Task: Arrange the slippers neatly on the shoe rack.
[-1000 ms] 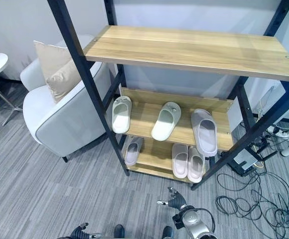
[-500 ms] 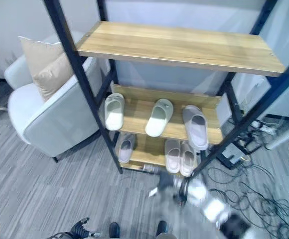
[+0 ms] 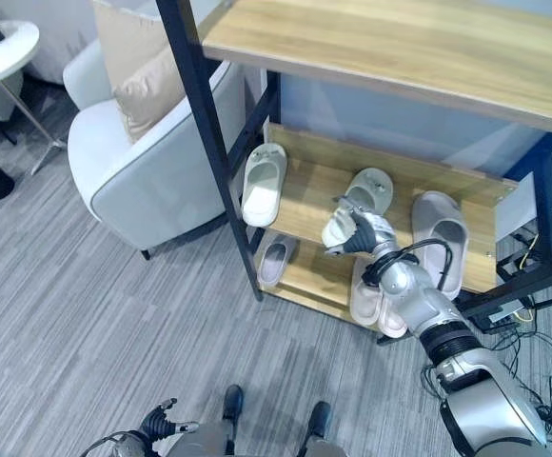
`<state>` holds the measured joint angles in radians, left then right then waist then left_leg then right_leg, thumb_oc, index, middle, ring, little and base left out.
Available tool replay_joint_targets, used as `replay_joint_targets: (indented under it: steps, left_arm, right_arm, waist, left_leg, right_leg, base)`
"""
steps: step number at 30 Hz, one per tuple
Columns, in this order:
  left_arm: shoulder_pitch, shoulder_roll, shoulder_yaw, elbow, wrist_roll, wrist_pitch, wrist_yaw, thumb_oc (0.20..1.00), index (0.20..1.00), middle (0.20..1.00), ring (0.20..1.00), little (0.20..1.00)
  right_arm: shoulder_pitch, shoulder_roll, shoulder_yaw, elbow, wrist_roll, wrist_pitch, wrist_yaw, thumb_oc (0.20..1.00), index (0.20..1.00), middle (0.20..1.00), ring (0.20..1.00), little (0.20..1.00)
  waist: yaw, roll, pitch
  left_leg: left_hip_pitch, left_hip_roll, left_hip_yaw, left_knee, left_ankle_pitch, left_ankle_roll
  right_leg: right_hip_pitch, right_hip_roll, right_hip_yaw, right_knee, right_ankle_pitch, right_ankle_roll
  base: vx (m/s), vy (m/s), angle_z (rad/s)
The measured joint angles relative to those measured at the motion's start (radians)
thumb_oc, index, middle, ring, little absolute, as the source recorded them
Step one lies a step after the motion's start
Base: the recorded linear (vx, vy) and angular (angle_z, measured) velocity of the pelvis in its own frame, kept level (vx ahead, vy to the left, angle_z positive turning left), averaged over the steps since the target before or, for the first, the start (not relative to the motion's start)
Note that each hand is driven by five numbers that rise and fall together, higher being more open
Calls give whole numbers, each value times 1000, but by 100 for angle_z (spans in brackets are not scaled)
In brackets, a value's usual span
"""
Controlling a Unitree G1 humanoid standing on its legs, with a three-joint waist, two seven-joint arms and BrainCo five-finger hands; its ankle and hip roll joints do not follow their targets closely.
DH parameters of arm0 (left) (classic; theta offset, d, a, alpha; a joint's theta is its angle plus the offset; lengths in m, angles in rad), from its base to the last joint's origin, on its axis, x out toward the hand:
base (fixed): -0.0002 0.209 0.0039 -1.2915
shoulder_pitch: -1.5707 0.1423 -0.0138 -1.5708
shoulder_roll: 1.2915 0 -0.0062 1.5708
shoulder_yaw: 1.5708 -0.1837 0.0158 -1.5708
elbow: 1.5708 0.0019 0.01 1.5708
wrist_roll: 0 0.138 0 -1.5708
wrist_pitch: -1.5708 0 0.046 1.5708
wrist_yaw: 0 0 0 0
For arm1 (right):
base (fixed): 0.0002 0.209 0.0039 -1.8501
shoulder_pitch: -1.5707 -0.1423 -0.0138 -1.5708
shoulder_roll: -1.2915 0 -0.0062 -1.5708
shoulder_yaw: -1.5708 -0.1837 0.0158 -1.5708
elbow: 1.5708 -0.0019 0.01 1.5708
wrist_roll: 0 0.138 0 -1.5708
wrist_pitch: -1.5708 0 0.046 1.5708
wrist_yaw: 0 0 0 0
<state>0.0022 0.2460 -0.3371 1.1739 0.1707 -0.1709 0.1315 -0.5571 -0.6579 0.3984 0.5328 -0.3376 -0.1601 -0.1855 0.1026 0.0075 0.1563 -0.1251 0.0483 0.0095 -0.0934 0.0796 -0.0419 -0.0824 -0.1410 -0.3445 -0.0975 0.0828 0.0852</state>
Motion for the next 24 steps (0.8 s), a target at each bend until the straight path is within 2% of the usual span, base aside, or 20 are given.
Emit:
replay_joint_targets:
  steps: [5,10,12,17,24]
  left_arm:
    - [-7,-2,24,-2,-4,-10,5,1000,1000,1000,1000,1000]
    - [-18,-1,22,-4,-27,-12,29,1000,1000,1000,1000,1000]
    - [-18,-1,22,-4,-33,-14,33,1000,1000,1000,1000,1000]
    - [-23,1,23,-5,-43,-33,50,1000,1000,1000,1000,1000]
    - [-40,1,23,-4,-45,-37,71,1000,1000,1000,1000,1000]
  right_arm:
    - [-39,-28,-8,97,-2,29,-75,1000,1000,1000,1000,1000]
    - [-78,-29,-113,132,-2,36,-183,1000,1000,1000,1000,1000]
    - [-91,-30,-120,167,4,33,-213,1000,1000,1000,1000,1000]
    - [-182,-38,-124,293,69,45,-238,1000,1000,1000,1000,1000]
    - [-237,-151,-113,306,87,55,-260,1000,1000,1000,1000,1000]
  waist:
    - [-1,1,20]
    - [0,8,33]
    - [5,10,34]
    - [18,10,51]
    - [26,15,72]
  left_leg:
    - [-30,-4,-15,0,1,1]
    - [-59,-6,-21,0,5,2]
    - [-63,-6,-25,0,5,2]
    - [-100,-8,-28,1,10,2]
    - [-137,-10,-31,1,14,2]
  right_leg:
    - [-25,0,-9,3,0,0]
    - [-47,-1,-22,1,0,0]
    - [-49,-1,-26,3,0,0]
    - [-85,-2,-27,3,1,0]
    - [-121,-4,-29,3,3,0]
  base:
    - [8,2,6]
    - [29,-16,7]
    - [31,-18,6]
    - [14,-7,0]
    - [8,-2,0]
